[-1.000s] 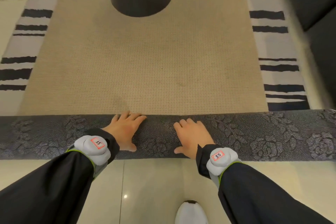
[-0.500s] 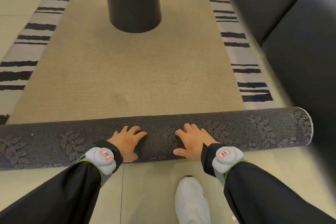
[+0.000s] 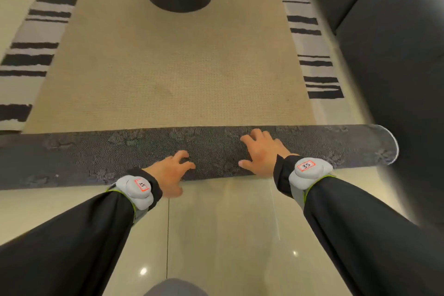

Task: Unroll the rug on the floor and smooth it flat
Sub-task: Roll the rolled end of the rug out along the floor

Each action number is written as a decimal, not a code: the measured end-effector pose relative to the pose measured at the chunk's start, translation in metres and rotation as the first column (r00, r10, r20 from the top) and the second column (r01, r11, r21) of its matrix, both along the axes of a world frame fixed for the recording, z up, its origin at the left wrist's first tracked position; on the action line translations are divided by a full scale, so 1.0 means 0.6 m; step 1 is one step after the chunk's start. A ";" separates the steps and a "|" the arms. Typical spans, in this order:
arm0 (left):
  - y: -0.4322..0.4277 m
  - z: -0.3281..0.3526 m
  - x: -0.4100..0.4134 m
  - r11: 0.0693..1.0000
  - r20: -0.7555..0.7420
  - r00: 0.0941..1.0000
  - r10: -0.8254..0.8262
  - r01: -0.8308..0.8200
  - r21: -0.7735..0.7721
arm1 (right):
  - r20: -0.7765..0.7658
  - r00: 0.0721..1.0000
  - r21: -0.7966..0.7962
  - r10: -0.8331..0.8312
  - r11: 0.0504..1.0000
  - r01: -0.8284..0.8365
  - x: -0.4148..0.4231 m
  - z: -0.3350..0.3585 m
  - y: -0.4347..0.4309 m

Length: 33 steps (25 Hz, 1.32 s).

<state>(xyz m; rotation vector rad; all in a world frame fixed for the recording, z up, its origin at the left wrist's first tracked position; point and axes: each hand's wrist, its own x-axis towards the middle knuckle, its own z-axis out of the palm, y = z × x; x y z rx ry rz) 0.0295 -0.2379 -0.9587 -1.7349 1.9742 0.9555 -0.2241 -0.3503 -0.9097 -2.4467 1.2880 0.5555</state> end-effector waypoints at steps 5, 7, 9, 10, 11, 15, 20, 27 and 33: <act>0.018 -0.005 -0.016 0.999 0.023 1.000 -0.017 0.018 -0.037 | 0.059 0.998 -0.041 -0.003 0.999 0.005 -0.001 -0.054 -0.011; 0.031 -0.023 -0.021 0.999 0.047 0.998 -0.033 0.034 -0.042 | 0.064 0.998 -0.022 0.014 1.000 -0.012 -0.005 -0.092 -0.013; 0.043 -0.033 -0.027 0.997 0.056 0.997 -0.049 0.052 -0.056 | 0.031 0.999 0.004 0.034 0.999 -0.034 -0.013 -0.123 -0.012; 0.049 -0.036 -0.027 0.996 0.056 0.997 -0.056 0.060 -0.073 | 0.015 0.999 0.013 0.045 0.999 -0.045 -0.015 -0.136 -0.009; 0.051 -0.037 -0.025 0.994 0.044 0.997 -0.058 0.062 -0.090 | -0.003 0.999 0.023 0.045 0.999 -0.045 -0.017 -0.144 -0.006; 0.062 -0.036 -0.029 0.958 -0.046 0.999 -0.007 -0.006 -0.288 | -0.034 0.997 0.039 0.066 0.997 -0.065 -0.032 -0.155 0.028; 0.051 -0.041 -0.044 0.864 -0.064 0.992 0.107 -0.125 -0.488 | 0.009 0.994 -0.020 0.111 0.994 -0.111 -0.070 -0.155 0.092; 0.080 -0.073 -0.085 0.985 0.169 0.985 0.035 -0.005 -0.170 | 0.111 0.990 -0.049 0.092 0.995 -0.087 -0.100 -0.148 0.130; 0.135 -0.067 -0.093 0.998 0.124 0.990 -0.065 0.067 -0.017 | 0.120 0.992 -0.028 0.044 0.999 -0.041 -0.074 -0.165 0.099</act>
